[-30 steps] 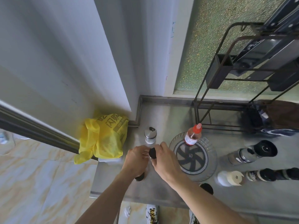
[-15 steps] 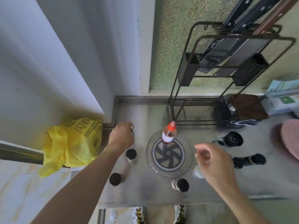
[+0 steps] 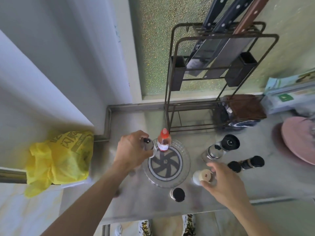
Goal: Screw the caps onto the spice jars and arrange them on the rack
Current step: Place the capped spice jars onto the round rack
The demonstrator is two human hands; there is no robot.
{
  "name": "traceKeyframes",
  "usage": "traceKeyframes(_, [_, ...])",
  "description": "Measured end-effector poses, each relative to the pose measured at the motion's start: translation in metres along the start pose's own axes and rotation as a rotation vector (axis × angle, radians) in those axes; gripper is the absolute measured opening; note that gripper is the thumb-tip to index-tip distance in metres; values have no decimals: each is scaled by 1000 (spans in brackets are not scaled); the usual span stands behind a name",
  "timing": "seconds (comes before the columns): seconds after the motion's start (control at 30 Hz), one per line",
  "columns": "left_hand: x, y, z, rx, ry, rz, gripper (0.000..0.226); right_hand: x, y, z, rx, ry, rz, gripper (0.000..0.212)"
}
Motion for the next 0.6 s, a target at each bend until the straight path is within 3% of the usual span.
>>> traceKeyframes(0.17, [37, -2, -4, -3, 47, 68, 49, 17, 4, 4, -42, 23, -156, 55])
traceKeyframes(0.37, [54, 2, -8, 6, 11, 78, 47, 20, -5, 6, -43, -1, -56, 53])
traceKeyframes(0.6, [56, -5, -9, 40, -39, 57, 47, -17, 64, 45, -157, -131, 76, 46])
Point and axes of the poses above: each hand's wrist, its own z-axis towards the middle knuckle, its own x-axis out of the palm, y = z × x, the point moved 9 cm from there along z, towards the middle knuckle
